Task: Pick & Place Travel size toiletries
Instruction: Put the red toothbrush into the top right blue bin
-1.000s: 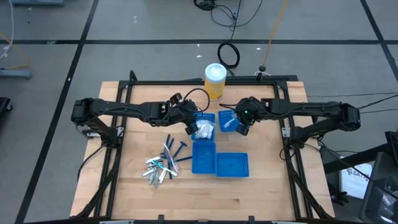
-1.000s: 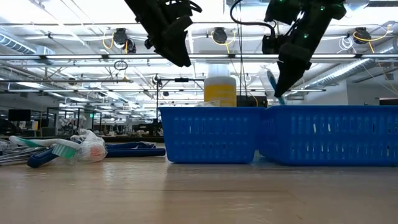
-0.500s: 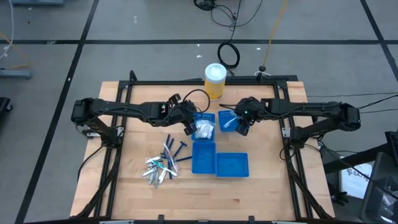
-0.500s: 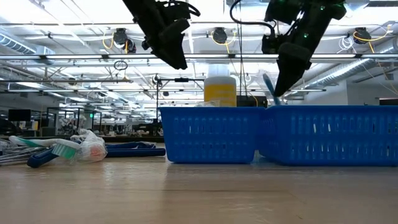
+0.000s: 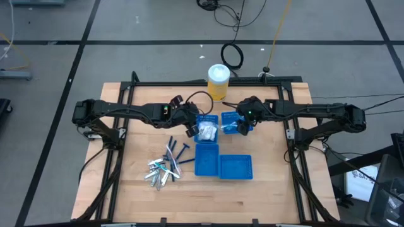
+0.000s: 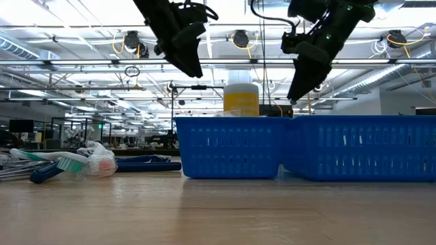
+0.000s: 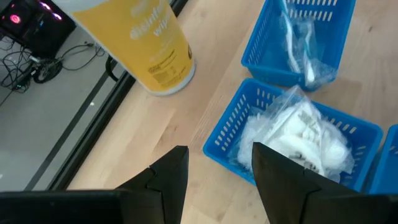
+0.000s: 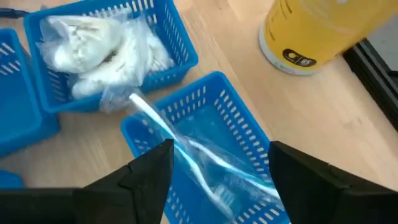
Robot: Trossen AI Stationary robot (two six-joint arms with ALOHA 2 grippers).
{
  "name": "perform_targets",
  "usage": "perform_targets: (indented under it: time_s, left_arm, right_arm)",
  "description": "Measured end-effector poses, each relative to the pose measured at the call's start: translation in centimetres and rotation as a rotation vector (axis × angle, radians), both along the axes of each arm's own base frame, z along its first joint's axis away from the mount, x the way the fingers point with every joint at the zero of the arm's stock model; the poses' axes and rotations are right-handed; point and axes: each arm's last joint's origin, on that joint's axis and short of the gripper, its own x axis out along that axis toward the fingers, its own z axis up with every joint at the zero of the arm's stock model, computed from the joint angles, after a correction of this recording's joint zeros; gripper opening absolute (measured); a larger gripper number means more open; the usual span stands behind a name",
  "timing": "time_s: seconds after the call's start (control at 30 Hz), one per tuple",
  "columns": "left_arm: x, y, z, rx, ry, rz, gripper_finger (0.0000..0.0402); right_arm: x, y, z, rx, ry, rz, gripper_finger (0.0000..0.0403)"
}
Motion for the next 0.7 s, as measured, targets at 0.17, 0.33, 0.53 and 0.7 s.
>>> perform_targets:
  time_s: [0.17, 0.33, 0.53, 0.7]
  left_arm:
    - [-0.3, 0.0, -0.2, -0.015, 0.029, 0.018, 0.0175]
    - [-0.4, 0.0, -0.3, -0.02, 0.041, 0.024, 0.0175]
    - [-0.7, 0.0, -0.5, 0.002, 0.076, 0.041, 0.0175]
    - [-1.1, 0.3, -0.5, 0.068, 0.092, 0.132, 0.0175]
  right_arm:
    - [-2.0, 0.4, 0.2, 0.019, 0.119, 0.003, 0.0236]
    - [-4.8, 0.8, 0.1, 0.051, 0.23, -0.171, 0.0215]
    - [-5.6, 0.8, -3.8, 0.011, 0.281, -0.238, 0.0193]
    - [-5.8, 0.8, -6.5, 0.007, 0.239, -0.237, 0.0183]
